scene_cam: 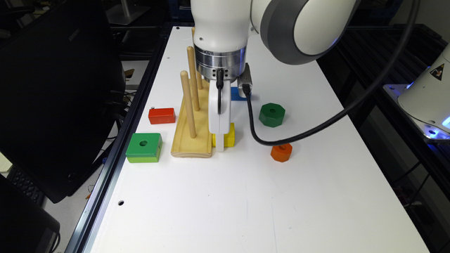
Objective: Pick up yellow block.
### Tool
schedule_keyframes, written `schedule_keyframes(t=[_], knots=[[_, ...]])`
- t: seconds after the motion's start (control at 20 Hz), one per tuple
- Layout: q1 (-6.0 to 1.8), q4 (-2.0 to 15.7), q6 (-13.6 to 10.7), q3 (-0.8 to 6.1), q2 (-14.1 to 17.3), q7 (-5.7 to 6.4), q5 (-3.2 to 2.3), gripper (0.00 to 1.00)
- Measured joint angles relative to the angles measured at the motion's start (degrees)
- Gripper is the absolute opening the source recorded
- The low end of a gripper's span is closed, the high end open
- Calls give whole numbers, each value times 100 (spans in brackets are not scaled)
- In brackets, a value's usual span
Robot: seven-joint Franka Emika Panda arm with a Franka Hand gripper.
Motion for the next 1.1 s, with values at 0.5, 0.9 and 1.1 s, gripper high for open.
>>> schedule_keyframes(t=[0.5,0.9,1.1], knots=[[-14,-43,-287,36,-356,0,14,0],[-15,-58,-744,74,-849,-1,94,0],[-16,-76,-803,78,-899,-1,103,0]])
